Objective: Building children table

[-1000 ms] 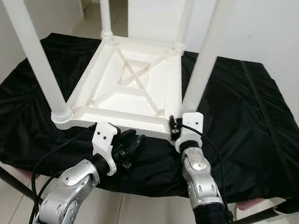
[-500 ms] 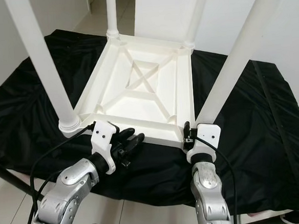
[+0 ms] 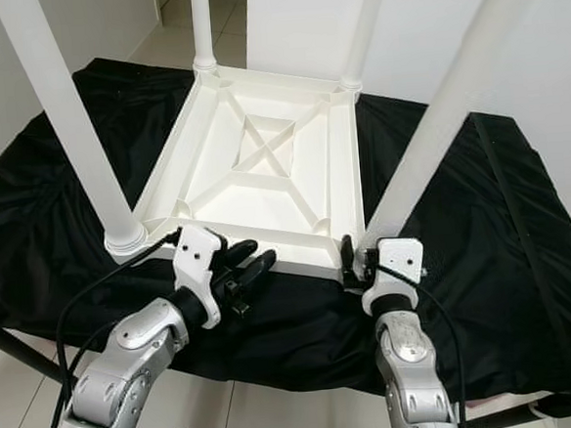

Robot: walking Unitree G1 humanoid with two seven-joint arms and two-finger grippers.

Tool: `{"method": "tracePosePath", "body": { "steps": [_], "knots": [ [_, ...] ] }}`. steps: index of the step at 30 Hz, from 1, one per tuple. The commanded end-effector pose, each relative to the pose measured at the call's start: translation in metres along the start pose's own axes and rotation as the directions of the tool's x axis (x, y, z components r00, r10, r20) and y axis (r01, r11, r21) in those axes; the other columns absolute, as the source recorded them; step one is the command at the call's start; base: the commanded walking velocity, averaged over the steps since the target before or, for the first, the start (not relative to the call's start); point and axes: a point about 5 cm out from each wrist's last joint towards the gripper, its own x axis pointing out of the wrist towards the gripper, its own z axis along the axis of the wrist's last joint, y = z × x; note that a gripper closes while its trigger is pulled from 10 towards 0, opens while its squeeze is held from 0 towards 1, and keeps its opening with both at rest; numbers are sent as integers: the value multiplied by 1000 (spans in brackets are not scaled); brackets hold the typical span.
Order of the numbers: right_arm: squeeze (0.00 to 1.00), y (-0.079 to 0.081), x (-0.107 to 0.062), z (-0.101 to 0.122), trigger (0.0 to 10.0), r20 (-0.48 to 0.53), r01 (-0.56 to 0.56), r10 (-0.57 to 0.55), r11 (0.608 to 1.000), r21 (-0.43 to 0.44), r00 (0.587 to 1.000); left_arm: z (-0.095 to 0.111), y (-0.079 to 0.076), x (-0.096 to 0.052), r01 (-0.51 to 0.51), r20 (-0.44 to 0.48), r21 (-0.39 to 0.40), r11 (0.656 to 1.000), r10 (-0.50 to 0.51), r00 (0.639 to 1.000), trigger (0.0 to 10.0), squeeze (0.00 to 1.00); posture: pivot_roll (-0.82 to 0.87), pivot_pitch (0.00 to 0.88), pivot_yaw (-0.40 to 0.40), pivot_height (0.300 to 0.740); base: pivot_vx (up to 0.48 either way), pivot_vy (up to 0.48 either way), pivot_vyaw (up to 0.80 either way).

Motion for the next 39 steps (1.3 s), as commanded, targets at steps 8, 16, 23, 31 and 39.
{"method": "tracePosePath", "body": {
  "steps": [8,16,23,31,39],
  "knots": [
    [0,4,-10,17,10000,115,-96,95,995,3,989,-5,26,4,-195,-45,107,975,200,979,10000,0,123,66,-82,740,0,0,0],
    [0,1,-11,19,10000,129,-103,104,995,-10,986,-9,62,12,-394,-103,172,903,414,904,10000,0,121,74,-84,740,0,0,0],
    [0,2,-15,24,10000,149,-111,112,994,-13,982,-8,87,13,-544,-108,134,828,558,823,10000,0,93,76,-74,740,0,0,0],
    [0,8,-10,40,10000,202,-132,133,991,-17,970,-4,107,13,-622,-92,109,775,631,770,10000,0,77,71,-67,740,0,0,0],
    [0,11,17,81,10000,332,-128,130,991,-29,934,-1,107,20,-658,-75,45,752,659,748,10000,0,85,44,-72,740,0,0,0]
  ]
}}
